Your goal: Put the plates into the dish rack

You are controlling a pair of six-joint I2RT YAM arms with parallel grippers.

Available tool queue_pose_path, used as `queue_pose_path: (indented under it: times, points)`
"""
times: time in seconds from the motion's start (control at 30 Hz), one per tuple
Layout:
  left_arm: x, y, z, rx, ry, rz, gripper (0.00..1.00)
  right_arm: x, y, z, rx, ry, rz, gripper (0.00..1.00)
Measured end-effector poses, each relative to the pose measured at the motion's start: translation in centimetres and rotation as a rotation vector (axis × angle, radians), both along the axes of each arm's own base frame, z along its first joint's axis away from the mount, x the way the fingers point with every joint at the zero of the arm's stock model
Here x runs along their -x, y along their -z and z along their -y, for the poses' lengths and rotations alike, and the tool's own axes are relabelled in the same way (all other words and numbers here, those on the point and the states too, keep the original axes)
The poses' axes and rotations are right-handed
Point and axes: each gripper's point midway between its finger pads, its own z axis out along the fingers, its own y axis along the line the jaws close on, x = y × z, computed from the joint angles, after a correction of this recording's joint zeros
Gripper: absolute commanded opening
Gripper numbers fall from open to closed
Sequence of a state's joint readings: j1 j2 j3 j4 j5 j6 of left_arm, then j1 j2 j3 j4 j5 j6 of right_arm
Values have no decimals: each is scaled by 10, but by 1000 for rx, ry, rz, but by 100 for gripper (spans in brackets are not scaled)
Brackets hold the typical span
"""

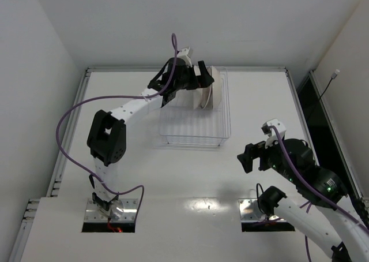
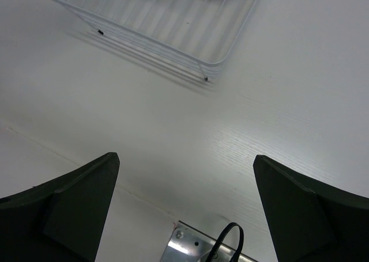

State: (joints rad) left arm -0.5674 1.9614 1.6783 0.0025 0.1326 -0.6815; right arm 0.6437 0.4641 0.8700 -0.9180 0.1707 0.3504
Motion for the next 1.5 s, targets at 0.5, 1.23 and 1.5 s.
queue_pose_path:
  times: [0.5, 1.23, 1.5]
  points:
    - [14, 2, 2, -75, 48, -41, 100, 0, 0, 0, 1, 1, -1, 100]
    - [31, 10, -45, -107, 53, -8, 100, -1, 3, 0, 4, 1, -5, 100]
    - [42, 19, -81, -143, 13, -29, 100, -1, 3, 0, 3, 1, -5, 100]
